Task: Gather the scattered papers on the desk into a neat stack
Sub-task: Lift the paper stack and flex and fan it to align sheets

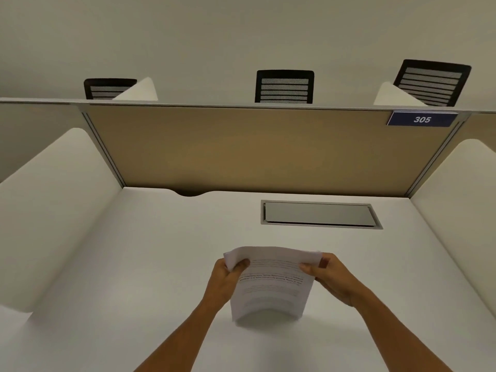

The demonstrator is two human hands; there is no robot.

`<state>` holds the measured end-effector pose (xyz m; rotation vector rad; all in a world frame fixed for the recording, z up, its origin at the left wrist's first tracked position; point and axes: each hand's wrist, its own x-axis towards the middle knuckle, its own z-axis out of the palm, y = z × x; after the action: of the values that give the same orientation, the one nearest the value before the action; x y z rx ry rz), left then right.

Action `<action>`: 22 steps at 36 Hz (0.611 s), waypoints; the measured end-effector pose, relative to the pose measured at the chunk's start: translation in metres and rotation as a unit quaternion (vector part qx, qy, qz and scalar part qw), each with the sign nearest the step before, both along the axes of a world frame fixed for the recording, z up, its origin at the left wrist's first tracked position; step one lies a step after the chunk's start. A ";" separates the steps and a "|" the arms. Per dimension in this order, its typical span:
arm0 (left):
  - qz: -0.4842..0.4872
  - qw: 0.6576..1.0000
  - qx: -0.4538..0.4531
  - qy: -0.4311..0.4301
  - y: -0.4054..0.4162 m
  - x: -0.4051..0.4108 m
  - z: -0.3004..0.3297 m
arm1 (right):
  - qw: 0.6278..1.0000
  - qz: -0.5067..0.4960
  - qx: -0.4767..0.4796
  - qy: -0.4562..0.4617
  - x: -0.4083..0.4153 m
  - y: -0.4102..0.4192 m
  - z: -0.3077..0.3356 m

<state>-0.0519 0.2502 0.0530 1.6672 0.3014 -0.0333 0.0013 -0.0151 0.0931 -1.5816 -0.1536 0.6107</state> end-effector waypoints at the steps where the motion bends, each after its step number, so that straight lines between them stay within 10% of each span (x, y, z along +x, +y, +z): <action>1: 0.005 1.000 -0.008 0.001 0.000 -0.001 0.000 | 1.000 -0.013 0.001 -0.005 -0.003 0.002 -0.004; 22: -0.015 0.999 -0.019 0.029 0.000 -0.010 -0.015 | 0.986 -0.146 -0.079 -0.021 -0.022 0.043 -0.052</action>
<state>-0.0616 0.2503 0.0377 1.6347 0.3180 -0.1103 -0.0211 0.0278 0.0406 -1.7304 0.0981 0.3670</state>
